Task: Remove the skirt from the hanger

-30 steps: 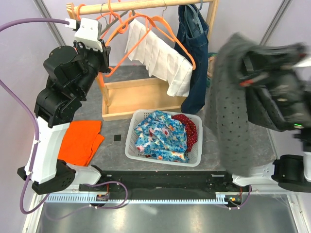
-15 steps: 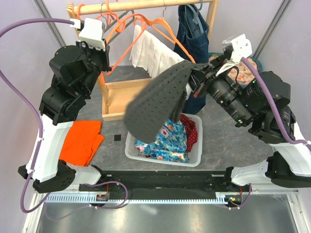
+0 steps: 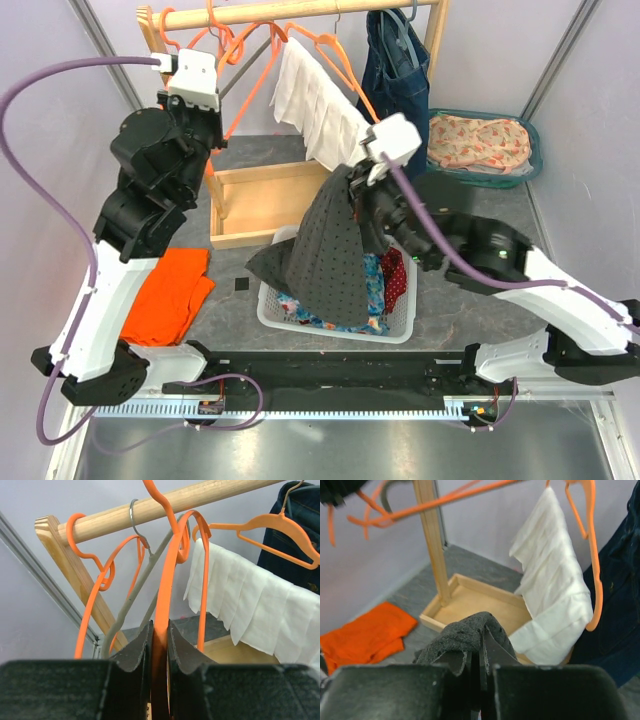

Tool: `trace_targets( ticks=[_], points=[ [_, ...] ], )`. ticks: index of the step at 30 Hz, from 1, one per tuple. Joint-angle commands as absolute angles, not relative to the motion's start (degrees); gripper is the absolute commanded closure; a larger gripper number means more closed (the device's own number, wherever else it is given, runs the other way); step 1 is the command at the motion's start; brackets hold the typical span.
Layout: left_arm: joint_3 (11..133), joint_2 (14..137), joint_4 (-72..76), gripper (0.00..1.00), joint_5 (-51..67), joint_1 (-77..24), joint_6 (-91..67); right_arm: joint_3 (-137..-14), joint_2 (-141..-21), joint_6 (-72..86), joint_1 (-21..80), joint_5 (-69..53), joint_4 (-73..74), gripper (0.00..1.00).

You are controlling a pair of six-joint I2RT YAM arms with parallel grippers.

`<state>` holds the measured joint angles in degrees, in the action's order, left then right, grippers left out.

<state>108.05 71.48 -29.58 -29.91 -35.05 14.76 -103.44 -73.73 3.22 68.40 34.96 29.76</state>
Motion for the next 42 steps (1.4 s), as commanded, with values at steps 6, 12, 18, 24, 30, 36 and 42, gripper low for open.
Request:
trace_targets(
  ticks=[6, 12, 18, 24, 30, 36, 42],
  points=[
    [105.03, 74.53, -11.61, 0.98, -35.07, -34.89, 24.87, -95.02, -72.25, 4.75, 67.85, 41.56, 25.23, 1.0],
    [105.47, 77.52, -7.74, 0.98, -35.59, -34.89, 26.28, -91.51, -72.16, 3.26, 67.85, 55.16, 23.47, 1.0],
    [104.24, 80.41, -3.79, 0.98, -36.74, -34.19, 28.21, -88.86, -71.11, -2.37, 68.2, 62.22, 18.55, 1.0],
    [104.15, 82.7, -3.16, 0.98, -36.47, -32.43, 27.16, -88.6, -66.97, -0.28, 68.29, 61.09, 19.24, 1.0],
    [104.5, 84.55, -3.08, 0.98, -36.3, -30.41, 25.84, -81.84, -69.08, 7.28, 68.29, 53.12, 28.82, 1.0],
    [104.15, 85.25, -3.16, 0.98, -35.42, -29.27, 25.14, -67.43, -73.29, 19.94, 68.29, 43.86, 28.3, 1.0],
    [104.41, 86.75, -3.6, 0.98, -33.14, -28.56, 25.05, -58.45, -82.34, 27.33, 68.29, 38.41, 22.59, 1.0]
  ],
)
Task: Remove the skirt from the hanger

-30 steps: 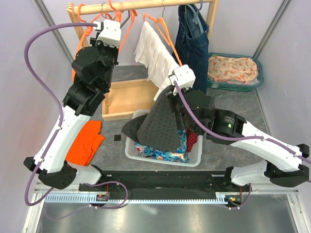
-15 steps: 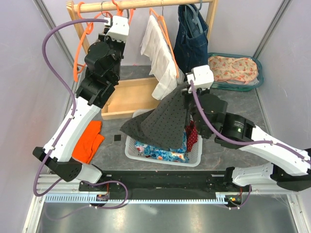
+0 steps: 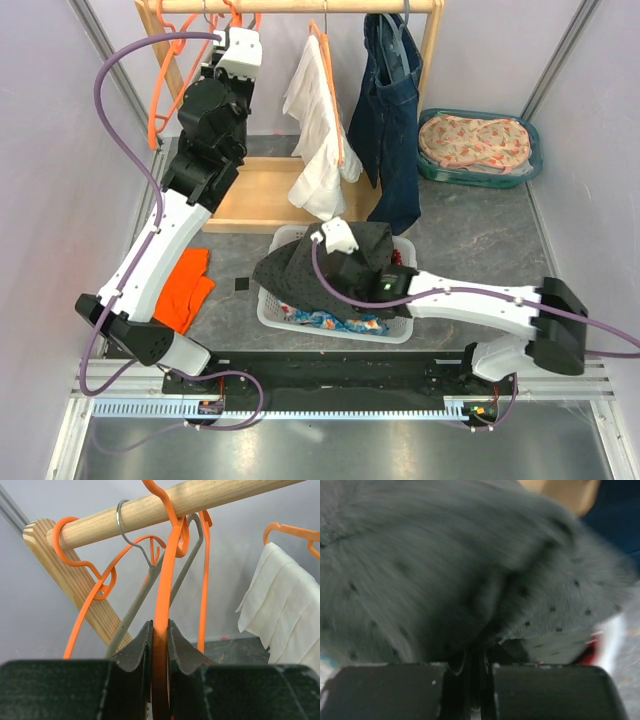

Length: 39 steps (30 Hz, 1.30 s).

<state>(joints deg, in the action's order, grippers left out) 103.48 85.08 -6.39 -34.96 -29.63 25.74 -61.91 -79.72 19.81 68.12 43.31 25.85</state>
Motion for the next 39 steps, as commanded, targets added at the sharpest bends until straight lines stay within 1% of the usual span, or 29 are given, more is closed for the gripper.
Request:
trace_targets(
  ticks=[1, 7, 11, 18, 22, 26, 34, 39],
  points=[
    [104.33, 87.01, -3.86, 0.98, -32.87, -28.48, 25.05, -57.84, -83.92, 27.86, 68.29, 38.41, 21.98, 1.0],
    [100.99, 85.52, -5.36, 0.98, -29.63, -28.04, 24.7, -55.73, -86.66, 31.2, 67.94, 39.81, 21.01, 1.0],
    [99.41, 84.47, -6.59, 0.98, -27.69, -27.86, 24.52, -53.53, -84.82, 31.9, 67.68, 40.95, 19.96, 1.0],
    [100.28, 82.27, -10.98, 0.98, -24.0, -27.86, 23.64, -51.51, -80.69, 31.38, 66.62, 41.66, 18.64, 1.0],
    [102.91, 81.91, -11.78, 0.98, -21.19, -26.63, 23.73, -49.84, -78.84, 31.2, 66.1, 41.31, 16.97, 1.0],
    [107.74, 84.28, -13.52, 0.98, -19.87, -25.14, 23.29, -48.17, -77.17, 31.81, 66.09, 41.13, 15.65, 1.0],
    [118.55, 93.15, -18.98, 0.98, -17.4, -22.24, 21.97, -43.78, -73.39, 32.17, 65.92, 41.48, 13.36, 1.0],
    [117.6, 93.08, -19.95, 0.98, -17.31, -22.24, 21.71, -41.31, -70.32, 32.78, 65.74, 41.4, 12.92, 1.0]
  ],
)
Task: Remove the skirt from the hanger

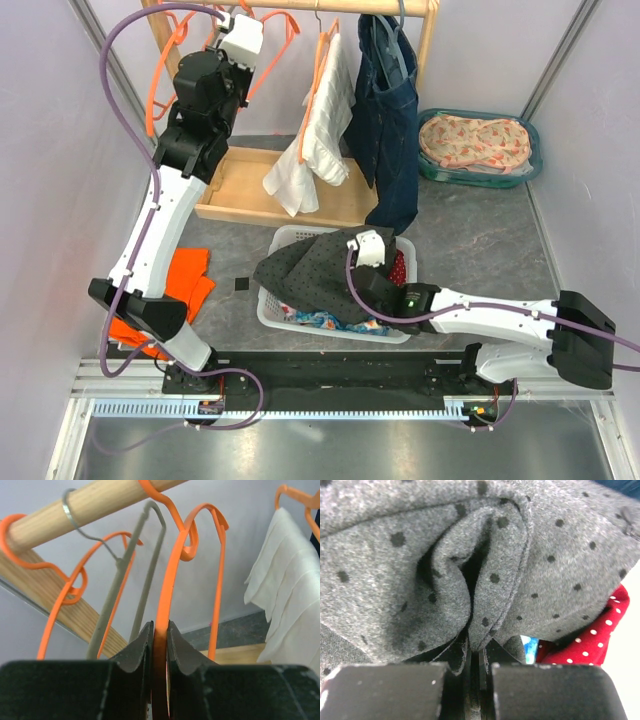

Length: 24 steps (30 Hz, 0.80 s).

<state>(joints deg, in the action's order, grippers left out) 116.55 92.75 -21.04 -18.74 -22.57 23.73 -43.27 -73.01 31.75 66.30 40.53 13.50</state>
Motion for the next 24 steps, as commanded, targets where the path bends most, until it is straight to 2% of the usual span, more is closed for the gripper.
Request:
trace_targets(
  ticks=[1, 8, 9, 10, 12, 13, 15, 16, 18, 21, 22, 24],
  points=[
    [117.25, 92.64, -19.86, 0.98, -17.58, -22.32, 21.97, -41.05, -69.96, 32.87, 65.48, 41.22, 12.92, 1.0],
    [113.65, 90.45, -19.86, 0.96, -19.42, -22.5, 23.03, -41.22, -68.82, 32.08, 64.86, 40.52, 13.01, 1.0],
    [113.12, 90.09, -19.86, 0.91, -19.51, -22.59, 22.94, -41.48, -68.99, 32.08, 64.69, 40.34, 13.09, 1.0],
    [112.77, 89.57, -19.86, 0.69, -19.6, -22.76, 23.03, -41.66, -69.43, 32.08, 64.51, 40.25, 13.27, 1.0],
    [111.98, 88.08, -19.95, 0.41, -19.86, -23.55, 23.99, -42.79, -70.13, 32.95, 64.07, 40.34, 15.54, 1.0],
    [111.89, 87.54, -20.04, 0.28, -20.82, -23.73, 24.17, -43.24, -70.75, 34.09, 64.07, 40.6, 16.6, 0.91],
    [111.8, 86.05, -20.3, 0.2, -22.14, -24.69, 24.34, -44.03, -70.67, 35.06, 64.07, 40.52, 19.41, 0.79],
    [111.8, 85.44, -20.48, 0.11, -22.93, -25.13, 24.35, -43.95, -69.97, 36.03, 64.07, 40.08, 20.21, 0.68],
    [111.62, 83.42, -20.74, 0.02, -23.03, -25.4, 23.39, -43.42, -68.47, 36.65, 63.98, 38.94, 22.05, 0.6],
    [111.18, 80.87, -20.92, 0.01, -22.15, -25.93, 21.98, -43.85, -65.05, 35.25, 63.98, 32.01, 24.94, 0.39],
    [111.18, 79.29, -20.83, 0.0, -21.8, -26.19, 22.06, -44.73, -63.91, 34.81, 63.98, 30.6, 26.7, 0.29],
    [111.88, 78.05, -20.92, 0.0, -22.23, -27.42, 21.97, -47.71, -62.5, 35.07, 63.98, 29.97, 32.92, 0.26]
  ],
)
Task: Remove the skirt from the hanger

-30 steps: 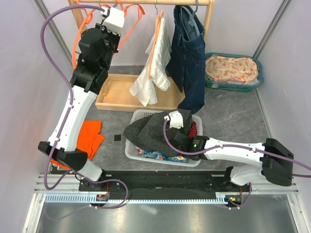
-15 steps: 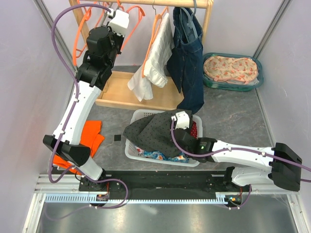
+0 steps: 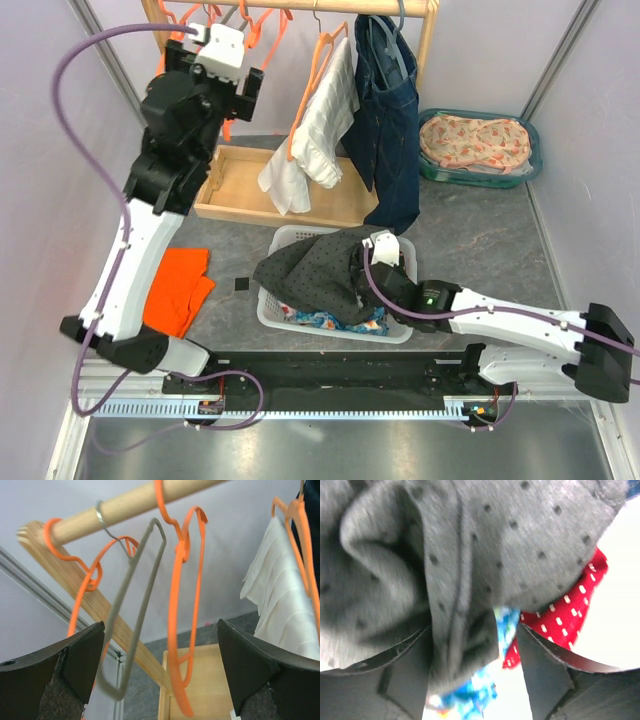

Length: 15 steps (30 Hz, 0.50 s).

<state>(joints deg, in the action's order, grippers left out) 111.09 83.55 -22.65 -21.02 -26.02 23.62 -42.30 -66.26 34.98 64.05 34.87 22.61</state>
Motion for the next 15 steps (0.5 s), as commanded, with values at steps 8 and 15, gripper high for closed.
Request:
trace_targets(
  ticks=[8, 15],
  points=[
    [121.44, 78.91, -27.85, 0.0, -24.08, -33.12, 18.11, -69.91, -53.88, 33.32, 63.98, 34.46, 50.18, 0.02],
    [127.0, 87.18, -27.34, 0.0, -25.49, -43.23, 19.69, -75.59, -58.78, 25.93, 63.98, 31.99, 35.27, 0.37]
  ],
)
